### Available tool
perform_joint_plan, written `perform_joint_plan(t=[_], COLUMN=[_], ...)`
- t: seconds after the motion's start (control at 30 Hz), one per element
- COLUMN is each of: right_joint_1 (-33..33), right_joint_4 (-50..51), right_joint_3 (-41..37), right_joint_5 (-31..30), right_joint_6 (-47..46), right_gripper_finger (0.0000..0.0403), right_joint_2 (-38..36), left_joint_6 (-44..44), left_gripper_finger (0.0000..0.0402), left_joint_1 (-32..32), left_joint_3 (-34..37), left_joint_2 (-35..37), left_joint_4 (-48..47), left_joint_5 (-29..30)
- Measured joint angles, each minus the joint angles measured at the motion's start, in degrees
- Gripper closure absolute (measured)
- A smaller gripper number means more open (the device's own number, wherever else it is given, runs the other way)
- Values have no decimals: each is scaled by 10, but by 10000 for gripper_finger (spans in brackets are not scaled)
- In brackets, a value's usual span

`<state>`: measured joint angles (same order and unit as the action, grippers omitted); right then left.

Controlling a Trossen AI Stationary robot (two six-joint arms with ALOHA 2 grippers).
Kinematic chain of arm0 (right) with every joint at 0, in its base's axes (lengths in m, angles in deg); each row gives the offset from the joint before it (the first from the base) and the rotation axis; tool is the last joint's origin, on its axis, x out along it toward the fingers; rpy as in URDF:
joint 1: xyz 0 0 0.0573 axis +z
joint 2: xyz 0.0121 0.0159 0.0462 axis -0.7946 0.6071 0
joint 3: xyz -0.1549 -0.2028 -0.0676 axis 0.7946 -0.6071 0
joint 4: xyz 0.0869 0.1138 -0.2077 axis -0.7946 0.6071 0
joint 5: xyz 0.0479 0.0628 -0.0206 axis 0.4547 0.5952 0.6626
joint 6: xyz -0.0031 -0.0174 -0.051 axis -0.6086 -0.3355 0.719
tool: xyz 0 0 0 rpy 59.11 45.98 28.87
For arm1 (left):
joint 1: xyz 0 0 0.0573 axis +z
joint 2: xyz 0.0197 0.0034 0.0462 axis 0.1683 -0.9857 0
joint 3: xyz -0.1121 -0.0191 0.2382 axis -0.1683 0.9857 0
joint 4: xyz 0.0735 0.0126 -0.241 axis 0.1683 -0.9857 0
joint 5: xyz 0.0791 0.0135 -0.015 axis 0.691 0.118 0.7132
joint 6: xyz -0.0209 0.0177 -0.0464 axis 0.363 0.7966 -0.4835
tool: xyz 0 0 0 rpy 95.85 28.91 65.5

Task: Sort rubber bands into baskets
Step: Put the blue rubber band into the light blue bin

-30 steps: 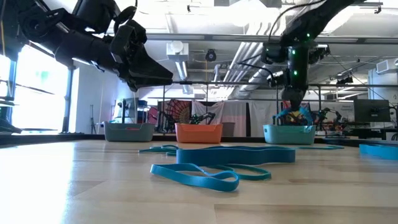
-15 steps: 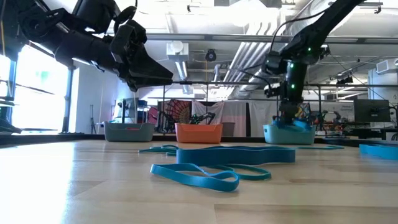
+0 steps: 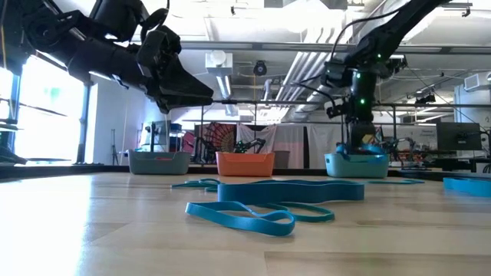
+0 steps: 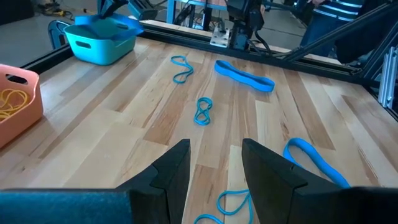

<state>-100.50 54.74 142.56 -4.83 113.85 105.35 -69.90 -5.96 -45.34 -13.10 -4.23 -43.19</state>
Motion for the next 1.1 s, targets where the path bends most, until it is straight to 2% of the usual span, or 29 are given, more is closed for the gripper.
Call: perform_joint_plan(t=[0.3,0.57,0.77,0.93,1.1], right_joint_1=[3,4,-9,-15,-21], right_joint_4=[14,27,12,1,0], right_joint_3=[29,21,21,21,20], right_joint_5=[5,75,79,78,77], right_joint_6=[87,115,110,62,13], right_gripper_finger=[403,403,403,399,357], right_joint_2=[0,0,6,21,44], left_joint_6=[-10,-9,-9,-9,-9], left_gripper_finger=[264,264,264,264,264], left_joint_1=[0,0,0,0,0], left_joint_3=[0,0,0,0,0], left_joint_2=[0,0,0,0,0], left_joint_4=[-3,-3,-3,-3,-4], left_joint_5=[0,0,0,0,0])
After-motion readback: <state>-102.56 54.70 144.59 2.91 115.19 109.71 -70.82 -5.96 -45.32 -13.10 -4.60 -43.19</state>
